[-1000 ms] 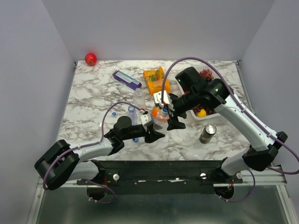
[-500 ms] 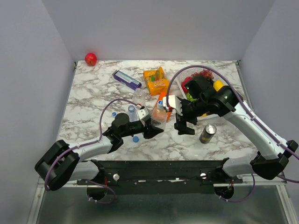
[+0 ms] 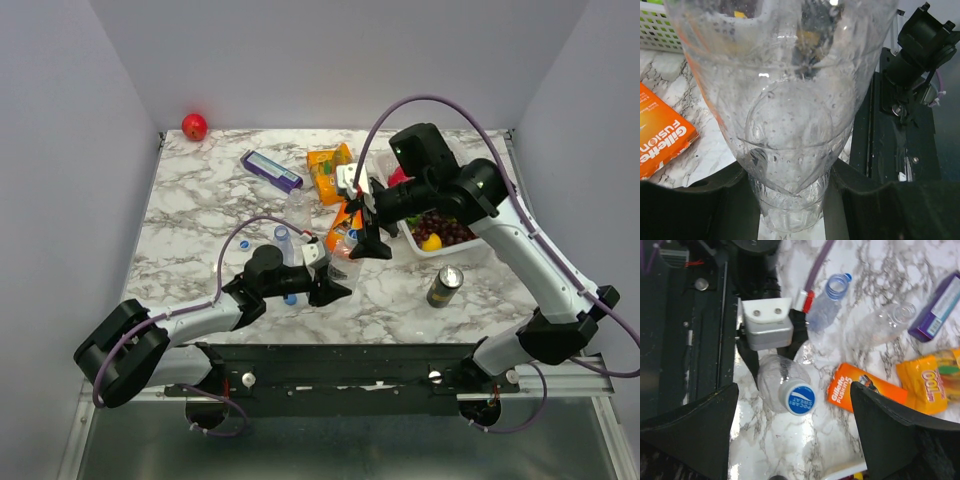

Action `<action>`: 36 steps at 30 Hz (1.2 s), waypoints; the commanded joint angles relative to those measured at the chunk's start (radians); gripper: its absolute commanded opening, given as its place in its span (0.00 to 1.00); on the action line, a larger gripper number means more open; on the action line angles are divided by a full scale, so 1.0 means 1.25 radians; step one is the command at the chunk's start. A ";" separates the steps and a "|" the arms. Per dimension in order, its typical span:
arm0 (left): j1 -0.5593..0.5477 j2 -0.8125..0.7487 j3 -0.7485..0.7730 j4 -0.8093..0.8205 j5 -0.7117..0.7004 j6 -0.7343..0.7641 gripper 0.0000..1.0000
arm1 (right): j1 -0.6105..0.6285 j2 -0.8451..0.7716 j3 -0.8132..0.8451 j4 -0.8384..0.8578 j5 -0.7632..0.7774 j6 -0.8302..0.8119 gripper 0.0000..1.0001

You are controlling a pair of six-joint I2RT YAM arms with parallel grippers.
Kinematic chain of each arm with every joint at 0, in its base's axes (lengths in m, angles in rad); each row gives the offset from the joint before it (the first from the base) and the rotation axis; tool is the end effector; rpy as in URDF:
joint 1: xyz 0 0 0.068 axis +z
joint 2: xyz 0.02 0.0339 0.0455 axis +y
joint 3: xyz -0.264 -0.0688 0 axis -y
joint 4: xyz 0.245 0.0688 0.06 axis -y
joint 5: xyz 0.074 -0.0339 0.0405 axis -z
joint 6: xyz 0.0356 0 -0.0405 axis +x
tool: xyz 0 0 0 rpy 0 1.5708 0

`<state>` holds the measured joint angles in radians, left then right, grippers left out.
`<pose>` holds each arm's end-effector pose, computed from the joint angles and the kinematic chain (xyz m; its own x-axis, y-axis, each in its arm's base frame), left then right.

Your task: Screw on the bottle caps

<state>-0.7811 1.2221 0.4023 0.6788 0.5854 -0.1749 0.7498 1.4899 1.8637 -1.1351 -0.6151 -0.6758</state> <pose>0.1591 -0.1854 0.2089 -0.2680 0.0615 -0.9615 0.9431 0.2208 -0.2487 0.1905 0.2055 0.4508 0.1455 -0.5626 -0.8138 -0.9886 -0.0499 -0.1423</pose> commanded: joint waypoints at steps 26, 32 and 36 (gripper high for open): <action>0.042 -0.019 0.034 0.024 0.009 -0.012 0.00 | 0.030 -0.017 -0.150 -0.042 0.123 -0.053 1.00; 0.048 -0.024 0.033 0.026 0.002 -0.005 0.00 | 0.028 -0.024 -0.174 -0.053 0.169 -0.020 1.00; 0.048 -0.025 0.029 0.021 0.002 0.004 0.00 | 0.028 -0.016 -0.161 -0.060 0.182 0.018 1.00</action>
<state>-0.7338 1.2232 0.4141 0.5766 0.5983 -0.1986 0.7921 1.4647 1.6806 -1.0996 -0.4995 -0.7464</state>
